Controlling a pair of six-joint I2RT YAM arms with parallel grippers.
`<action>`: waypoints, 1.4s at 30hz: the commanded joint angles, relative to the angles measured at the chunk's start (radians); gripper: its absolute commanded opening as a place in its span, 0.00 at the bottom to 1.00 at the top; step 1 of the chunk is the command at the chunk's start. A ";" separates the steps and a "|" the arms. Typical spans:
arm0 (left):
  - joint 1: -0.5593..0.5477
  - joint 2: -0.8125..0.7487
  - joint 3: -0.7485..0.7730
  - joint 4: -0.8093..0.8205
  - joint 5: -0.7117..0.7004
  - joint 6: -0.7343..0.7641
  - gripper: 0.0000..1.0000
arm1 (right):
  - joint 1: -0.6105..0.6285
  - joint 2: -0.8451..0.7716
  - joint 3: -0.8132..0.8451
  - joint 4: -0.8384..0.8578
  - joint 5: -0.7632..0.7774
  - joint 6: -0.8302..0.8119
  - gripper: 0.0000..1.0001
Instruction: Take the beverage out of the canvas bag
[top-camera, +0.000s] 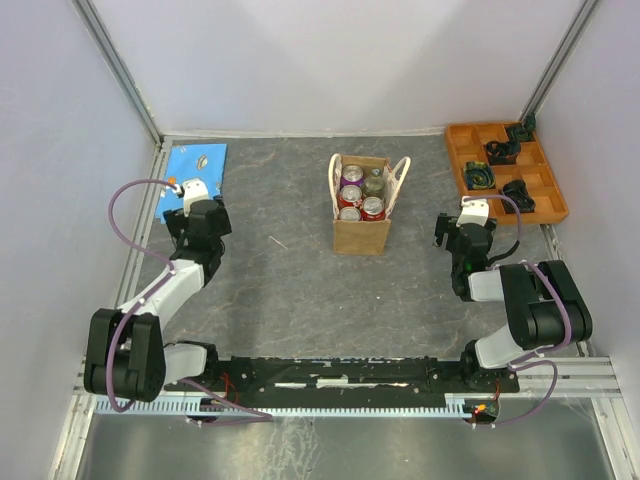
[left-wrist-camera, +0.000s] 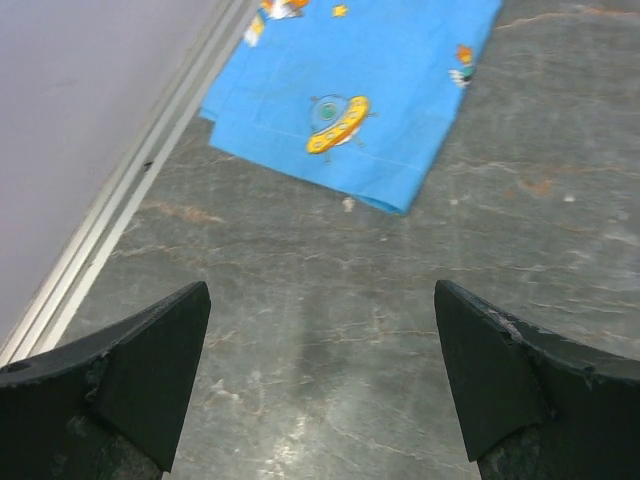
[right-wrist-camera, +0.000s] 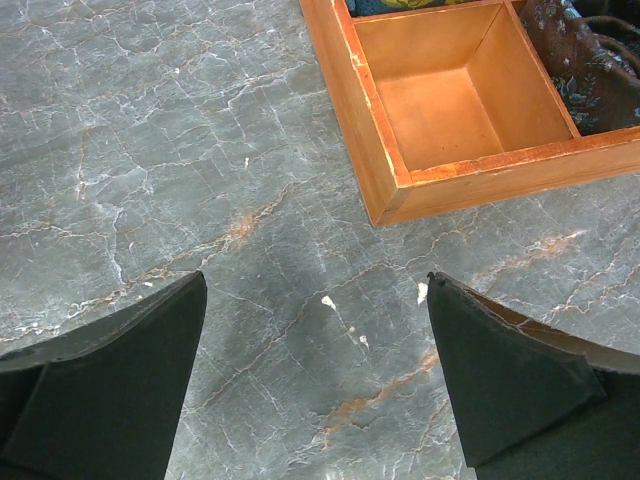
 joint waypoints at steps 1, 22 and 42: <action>-0.028 -0.013 0.102 -0.004 0.186 0.055 0.99 | -0.004 -0.012 0.017 0.032 0.005 0.006 0.99; -0.458 0.367 0.894 -0.375 0.706 0.323 0.99 | -0.003 -0.012 0.017 0.032 0.005 0.006 0.99; -0.526 0.503 1.132 -0.436 1.057 0.350 0.32 | -0.004 -0.012 0.017 0.032 0.004 0.006 0.99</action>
